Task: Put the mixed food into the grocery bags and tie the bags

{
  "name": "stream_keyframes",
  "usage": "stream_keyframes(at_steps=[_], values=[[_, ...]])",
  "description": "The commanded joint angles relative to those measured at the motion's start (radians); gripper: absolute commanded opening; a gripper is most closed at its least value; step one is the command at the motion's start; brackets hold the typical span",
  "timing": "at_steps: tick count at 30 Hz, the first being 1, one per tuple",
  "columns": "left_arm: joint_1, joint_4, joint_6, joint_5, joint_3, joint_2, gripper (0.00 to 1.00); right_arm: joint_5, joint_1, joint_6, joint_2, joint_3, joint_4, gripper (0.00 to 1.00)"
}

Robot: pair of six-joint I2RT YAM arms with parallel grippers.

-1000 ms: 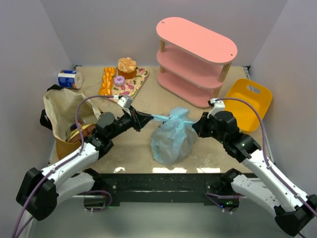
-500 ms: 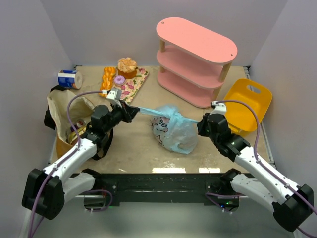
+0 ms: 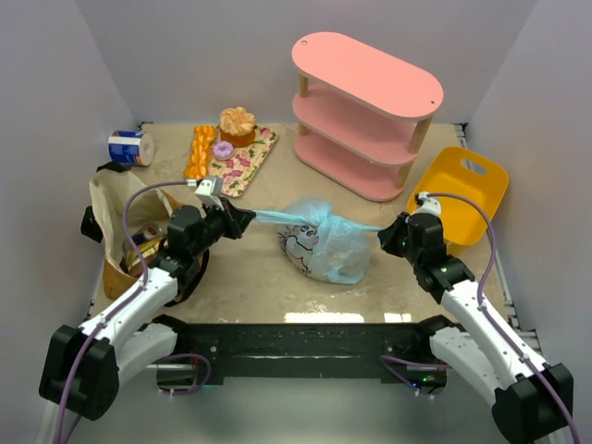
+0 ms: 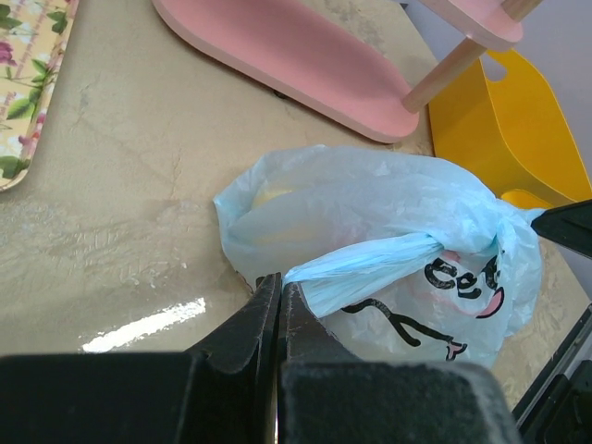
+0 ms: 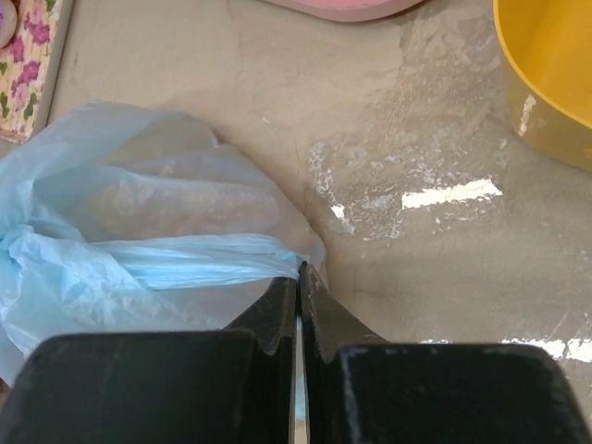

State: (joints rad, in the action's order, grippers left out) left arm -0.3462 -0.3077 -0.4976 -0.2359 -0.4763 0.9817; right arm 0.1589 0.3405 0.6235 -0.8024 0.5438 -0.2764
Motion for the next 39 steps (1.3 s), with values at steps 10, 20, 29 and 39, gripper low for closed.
stream_keyframes(at_steps=[10,20,29,39], values=[[0.073,0.123,0.168,0.104,-0.216,-0.008,0.2,-0.018,-0.077,-0.211,0.019,0.148,-0.095,0.07],[0.065,0.557,0.402,0.233,-0.625,0.011,0.94,-0.221,-0.072,-0.39,-0.052,0.38,-0.072,0.98],[0.065,0.936,0.275,0.515,-0.725,-0.103,0.96,-0.168,0.224,-0.505,-0.254,0.472,-0.057,0.98],[0.065,1.145,0.199,0.601,-0.687,-0.222,1.0,-0.084,0.405,-0.617,-0.408,0.473,-0.009,0.99]])
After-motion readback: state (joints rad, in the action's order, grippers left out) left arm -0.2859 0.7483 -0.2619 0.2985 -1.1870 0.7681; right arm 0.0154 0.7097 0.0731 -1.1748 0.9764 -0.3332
